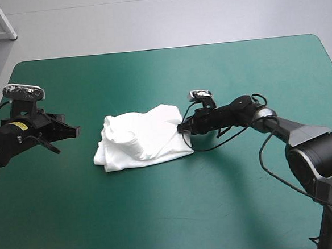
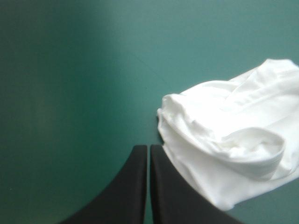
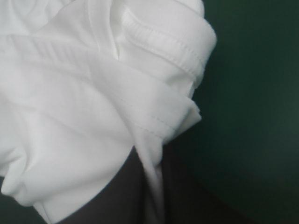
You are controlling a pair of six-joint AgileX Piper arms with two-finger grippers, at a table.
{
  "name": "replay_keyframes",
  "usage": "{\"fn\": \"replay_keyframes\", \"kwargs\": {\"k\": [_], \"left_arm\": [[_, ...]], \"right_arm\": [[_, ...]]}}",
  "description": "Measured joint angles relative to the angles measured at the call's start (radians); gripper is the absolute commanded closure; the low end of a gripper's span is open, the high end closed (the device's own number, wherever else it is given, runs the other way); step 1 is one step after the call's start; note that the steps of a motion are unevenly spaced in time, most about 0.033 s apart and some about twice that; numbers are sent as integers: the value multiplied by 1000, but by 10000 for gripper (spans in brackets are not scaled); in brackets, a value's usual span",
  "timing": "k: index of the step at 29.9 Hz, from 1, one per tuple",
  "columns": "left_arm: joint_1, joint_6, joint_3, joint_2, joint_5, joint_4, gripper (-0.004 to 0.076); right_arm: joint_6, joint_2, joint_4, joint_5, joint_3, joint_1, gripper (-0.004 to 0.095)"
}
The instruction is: Fold the cloth
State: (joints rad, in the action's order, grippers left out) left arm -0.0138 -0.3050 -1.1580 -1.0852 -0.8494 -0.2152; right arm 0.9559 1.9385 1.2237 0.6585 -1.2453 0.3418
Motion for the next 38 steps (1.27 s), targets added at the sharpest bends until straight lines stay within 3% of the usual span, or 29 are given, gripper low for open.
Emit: {"fn": "replay_keyframes", "kwargs": {"k": [5, 9, 22, 27, 31, 34, 38], "left_arm": [[0, 0, 0, 0, -8, 1, 705], [0, 0, 0, 0, -8, 1, 705], [0, -23, 0, 0, -9, 1, 705], [0, -26, 0, 0, -9, 3, 705], [0, -26, 0, 0, -9, 4, 705], [0, -26, 0, 0, -9, 9, 705], [0, -27, 0, 0, -3, 12, 705]], "right_arm": [[-132, -88, -209, -16, 0, -131, 907], [-274, -161, -439, -5, 0, -244, 907], [-611, -292, -1011, 130, 0, -559, 907], [-673, -301, -1137, 142, 0, -610, 917], [-690, -301, -1164, 140, 0, -628, 915], [-694, -301, -1167, 134, 0, -628, 769], [-694, -301, -1165, 130, 0, -628, 304]]}}
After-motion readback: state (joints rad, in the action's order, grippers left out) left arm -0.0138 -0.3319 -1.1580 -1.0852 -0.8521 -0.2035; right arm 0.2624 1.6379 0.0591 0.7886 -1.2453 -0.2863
